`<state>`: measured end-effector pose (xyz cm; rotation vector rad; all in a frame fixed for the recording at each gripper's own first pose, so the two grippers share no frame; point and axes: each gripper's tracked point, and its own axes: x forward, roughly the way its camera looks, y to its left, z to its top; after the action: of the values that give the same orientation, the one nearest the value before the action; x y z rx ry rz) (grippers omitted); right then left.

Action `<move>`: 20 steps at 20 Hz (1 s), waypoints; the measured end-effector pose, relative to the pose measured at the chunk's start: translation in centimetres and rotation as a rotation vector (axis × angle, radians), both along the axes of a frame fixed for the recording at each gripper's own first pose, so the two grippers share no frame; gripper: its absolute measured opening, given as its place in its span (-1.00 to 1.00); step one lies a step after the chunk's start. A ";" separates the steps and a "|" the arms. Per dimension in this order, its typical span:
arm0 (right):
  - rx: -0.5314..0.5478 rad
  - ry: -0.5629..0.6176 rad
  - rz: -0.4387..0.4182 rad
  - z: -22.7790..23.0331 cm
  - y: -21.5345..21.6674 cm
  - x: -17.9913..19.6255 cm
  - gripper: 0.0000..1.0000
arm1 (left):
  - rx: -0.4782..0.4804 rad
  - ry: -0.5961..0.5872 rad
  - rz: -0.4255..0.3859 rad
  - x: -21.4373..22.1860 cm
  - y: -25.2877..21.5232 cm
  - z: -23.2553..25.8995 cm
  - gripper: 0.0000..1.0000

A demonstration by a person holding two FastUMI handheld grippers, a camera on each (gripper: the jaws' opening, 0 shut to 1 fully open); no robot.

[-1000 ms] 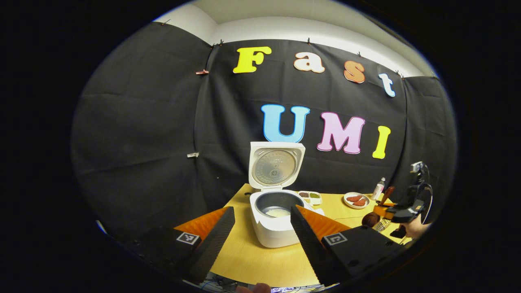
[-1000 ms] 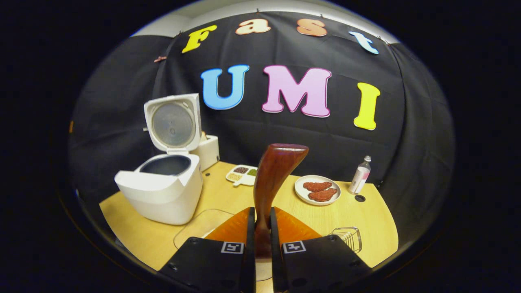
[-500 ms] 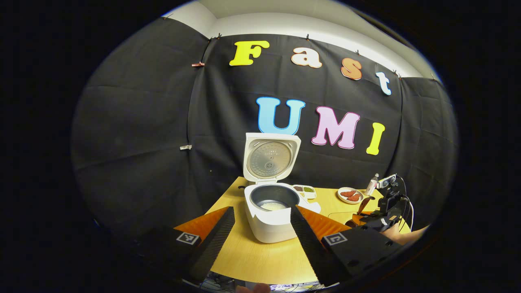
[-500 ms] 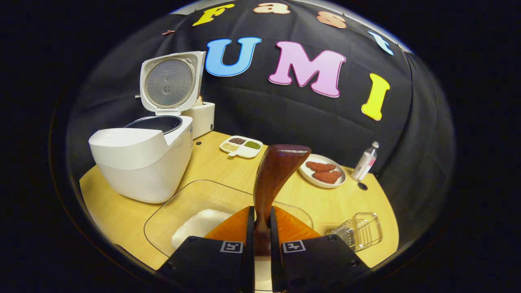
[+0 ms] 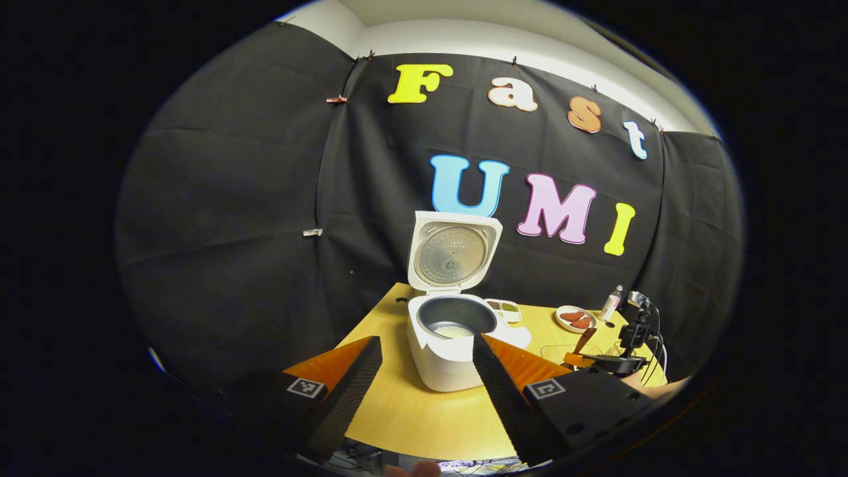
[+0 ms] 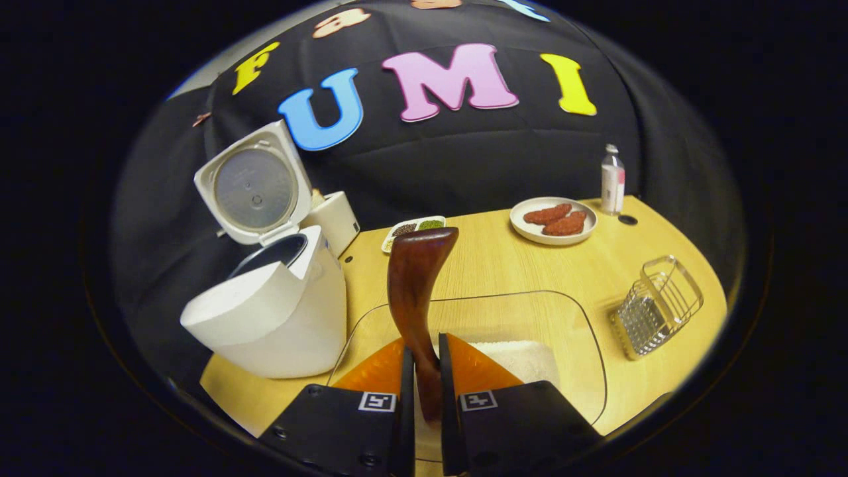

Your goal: Close the left gripper, press the button to open the rice cooker; take a wooden spoon from the chopstick holder with the right hand, scoop a spoonful of rice and pour it into the rice cooker, then put the wooden spoon back into the chopstick holder.

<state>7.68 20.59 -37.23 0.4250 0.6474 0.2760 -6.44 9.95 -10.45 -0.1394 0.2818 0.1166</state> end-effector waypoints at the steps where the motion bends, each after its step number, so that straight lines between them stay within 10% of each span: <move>1: 0.042 0.023 -0.041 -0.1 -0.7 0.1 -0.59 | -0.002 -0.001 0.001 0.0 0.0 -0.1 0.90; 20: 0.506 0.065 -0.404 7.1 -10.5 1.2 -0.60 | 0.013 -0.029 -0.052 -0.5 -0.5 0.0 0.90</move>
<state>8.90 10.09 -30.17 1.0388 0.5366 0.0357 -6.93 9.45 -10.46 -0.1210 0.2559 0.0645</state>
